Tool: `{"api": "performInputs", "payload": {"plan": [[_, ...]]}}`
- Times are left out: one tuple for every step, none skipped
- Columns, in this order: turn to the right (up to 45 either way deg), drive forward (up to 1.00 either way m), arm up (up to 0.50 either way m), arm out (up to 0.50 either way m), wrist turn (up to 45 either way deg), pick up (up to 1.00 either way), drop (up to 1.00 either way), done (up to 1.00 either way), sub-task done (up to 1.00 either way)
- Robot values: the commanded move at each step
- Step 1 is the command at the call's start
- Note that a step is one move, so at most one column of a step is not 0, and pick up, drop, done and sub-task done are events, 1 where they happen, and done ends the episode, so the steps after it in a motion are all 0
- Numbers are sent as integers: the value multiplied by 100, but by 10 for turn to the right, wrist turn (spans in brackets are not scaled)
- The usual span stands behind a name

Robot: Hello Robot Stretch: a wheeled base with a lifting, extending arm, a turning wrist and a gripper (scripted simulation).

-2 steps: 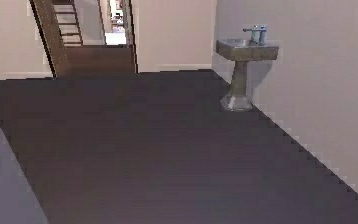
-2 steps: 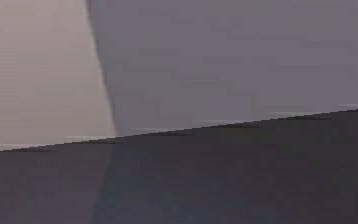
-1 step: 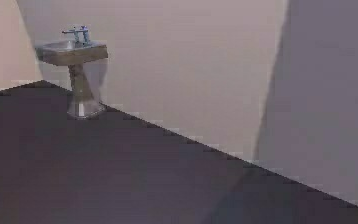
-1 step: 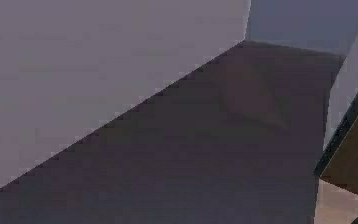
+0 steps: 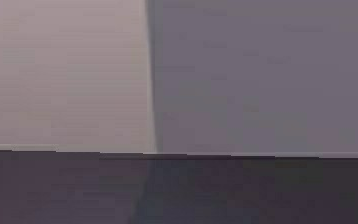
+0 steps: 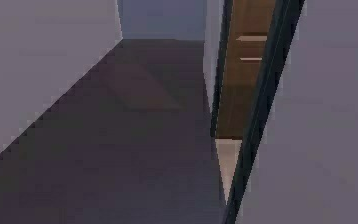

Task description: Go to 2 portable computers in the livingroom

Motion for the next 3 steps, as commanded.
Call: {"api": "performInputs", "payload": {"plan": [[0, 25, 0, 0, 0, 0, 0, 0, 0], [-450, 0, 0, 0, 0, 0, 0, 0, 0], [-390, 0, 0, 0, 0, 0, 0, 0, 0]]}}
